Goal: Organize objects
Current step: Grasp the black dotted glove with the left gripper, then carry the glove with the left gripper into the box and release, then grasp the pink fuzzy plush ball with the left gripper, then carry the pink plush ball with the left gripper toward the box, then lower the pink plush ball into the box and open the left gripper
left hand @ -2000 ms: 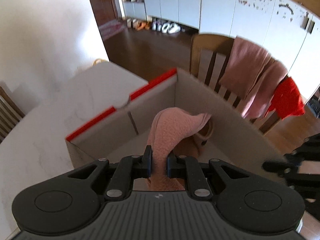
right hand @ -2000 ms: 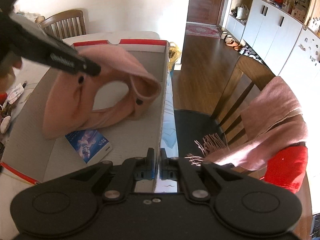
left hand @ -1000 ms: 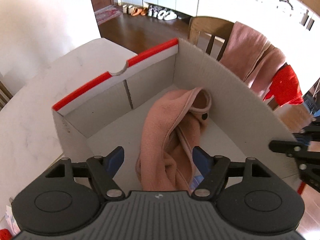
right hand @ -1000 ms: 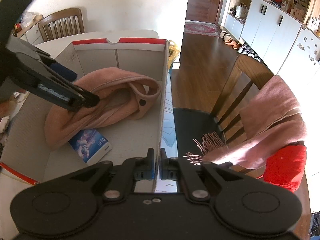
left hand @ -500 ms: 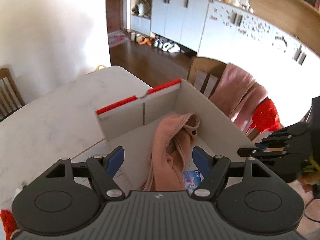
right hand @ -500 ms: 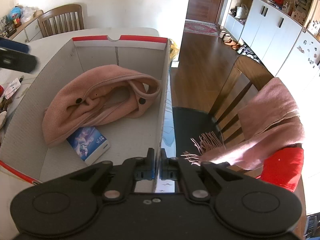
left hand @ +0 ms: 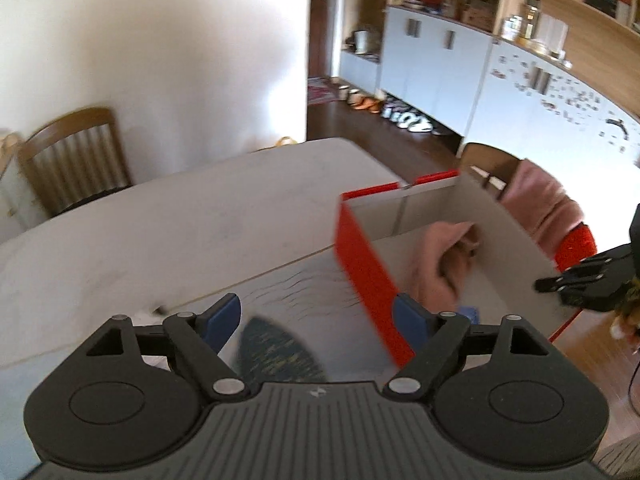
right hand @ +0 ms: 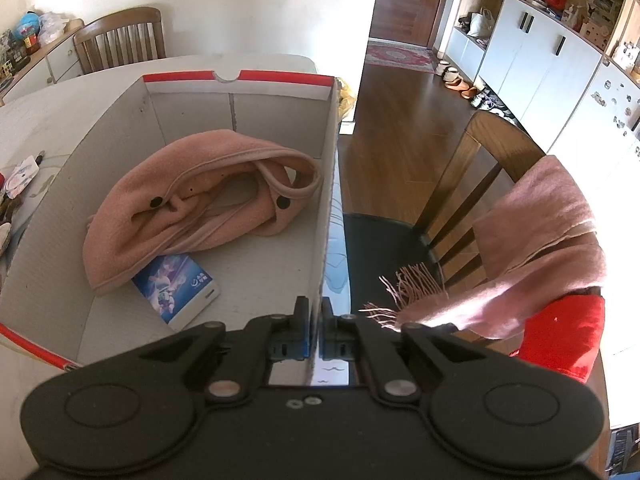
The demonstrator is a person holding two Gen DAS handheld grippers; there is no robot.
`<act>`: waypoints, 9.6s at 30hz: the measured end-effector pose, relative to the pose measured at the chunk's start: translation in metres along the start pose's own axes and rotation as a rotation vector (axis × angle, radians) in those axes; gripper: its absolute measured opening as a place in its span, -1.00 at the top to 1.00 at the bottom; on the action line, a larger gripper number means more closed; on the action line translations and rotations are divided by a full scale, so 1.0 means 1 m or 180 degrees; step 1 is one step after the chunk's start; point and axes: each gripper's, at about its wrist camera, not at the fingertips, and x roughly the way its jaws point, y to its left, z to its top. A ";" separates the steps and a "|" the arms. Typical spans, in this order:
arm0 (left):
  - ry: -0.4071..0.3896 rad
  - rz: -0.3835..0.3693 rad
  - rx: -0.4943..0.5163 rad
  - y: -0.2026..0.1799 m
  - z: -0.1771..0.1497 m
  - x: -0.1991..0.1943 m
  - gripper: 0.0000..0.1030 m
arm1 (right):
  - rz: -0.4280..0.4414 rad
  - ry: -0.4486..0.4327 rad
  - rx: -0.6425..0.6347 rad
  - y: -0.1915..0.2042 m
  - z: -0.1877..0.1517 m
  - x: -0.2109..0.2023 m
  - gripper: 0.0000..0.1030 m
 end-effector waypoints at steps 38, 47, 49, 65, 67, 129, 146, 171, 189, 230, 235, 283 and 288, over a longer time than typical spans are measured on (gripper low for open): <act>0.0936 0.0649 -0.0516 0.033 -0.202 0.045 -0.61 | -0.0080 0.0031 -0.0061 0.009 -0.001 0.002 0.88; 0.0932 0.0679 -0.0404 0.025 -0.195 0.039 0.33 | -0.0079 0.0032 -0.0060 0.009 -0.001 0.002 0.88; 0.0939 0.0661 -0.0361 0.021 -0.193 0.038 0.68 | -0.0078 0.0030 -0.0061 0.009 -0.001 0.002 0.88; 0.0303 0.0014 -0.0020 -0.030 -0.105 -0.002 0.72 | -0.0042 0.0011 -0.0067 0.011 -0.001 0.003 0.93; 0.0235 -0.0051 0.0029 -0.035 -0.091 -0.004 0.72 | -0.0023 0.0005 -0.0070 0.011 -0.002 0.003 0.92; 0.1143 -0.0740 0.1366 -0.197 0.002 0.180 0.11 | 0.0071 -0.0020 -0.0136 0.015 -0.011 0.002 0.89; 0.0736 -0.0817 0.1100 -0.173 0.008 0.132 -0.24 | 0.0061 -0.0019 -0.0150 0.015 -0.011 0.001 0.88; 0.0100 -0.0490 0.0276 -0.070 -0.021 0.019 -0.58 | 0.0015 0.0044 -0.0153 0.014 -0.010 -0.004 0.89; 0.0304 0.0479 -0.0642 0.078 -0.077 0.014 -0.99 | -0.0071 0.0082 -0.0146 0.021 -0.009 -0.001 0.88; 0.0419 0.0721 -0.0687 0.105 -0.096 0.018 -0.44 | -0.0152 0.0123 -0.0165 0.027 -0.011 0.003 0.89; 0.0334 0.0577 -0.0560 0.086 -0.076 0.000 -0.44 | -0.0148 0.0122 -0.0167 0.027 -0.011 0.004 0.89; 0.0390 -0.0416 0.1280 -0.188 0.042 0.127 -0.44 | -0.0010 0.0067 -0.0272 0.029 -0.014 -0.001 0.88; 0.0504 -0.0370 0.1344 -0.194 0.043 0.150 -0.44 | -0.0004 0.0071 -0.0286 0.029 -0.015 -0.001 0.88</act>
